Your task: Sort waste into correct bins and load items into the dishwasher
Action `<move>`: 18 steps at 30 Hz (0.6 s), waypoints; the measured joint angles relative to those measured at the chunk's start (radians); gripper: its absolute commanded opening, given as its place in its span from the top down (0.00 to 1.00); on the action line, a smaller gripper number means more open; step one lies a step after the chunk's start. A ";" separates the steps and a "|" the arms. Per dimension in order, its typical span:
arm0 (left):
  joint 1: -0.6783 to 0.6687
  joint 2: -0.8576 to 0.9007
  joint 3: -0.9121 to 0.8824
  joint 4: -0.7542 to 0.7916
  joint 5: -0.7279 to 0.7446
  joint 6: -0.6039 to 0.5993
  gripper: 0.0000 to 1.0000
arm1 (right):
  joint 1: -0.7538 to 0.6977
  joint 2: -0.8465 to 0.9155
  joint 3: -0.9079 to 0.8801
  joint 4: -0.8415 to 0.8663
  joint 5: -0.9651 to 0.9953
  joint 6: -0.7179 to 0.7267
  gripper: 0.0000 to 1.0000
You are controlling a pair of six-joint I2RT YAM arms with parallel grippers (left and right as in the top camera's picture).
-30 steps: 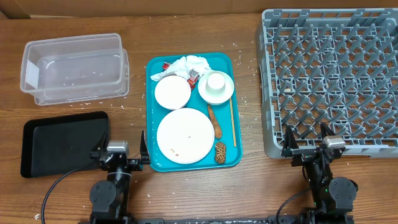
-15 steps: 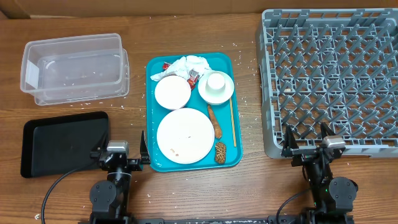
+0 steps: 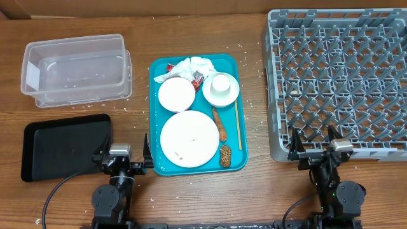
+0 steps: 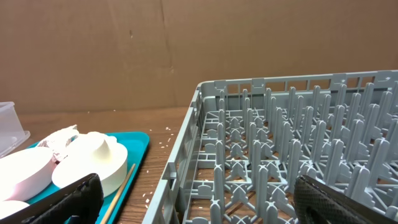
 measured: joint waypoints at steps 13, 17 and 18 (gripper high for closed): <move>0.000 0.000 0.000 0.195 0.349 -0.231 0.00 | 0.000 0.000 0.000 0.000 0.000 0.000 0.00; 0.000 -0.001 0.001 0.362 0.483 -0.284 0.00 | 0.000 0.000 0.000 0.000 0.000 0.000 0.00; 0.000 -0.001 0.002 0.365 0.494 -0.291 0.00 | 0.000 0.000 0.000 0.000 0.000 0.000 0.00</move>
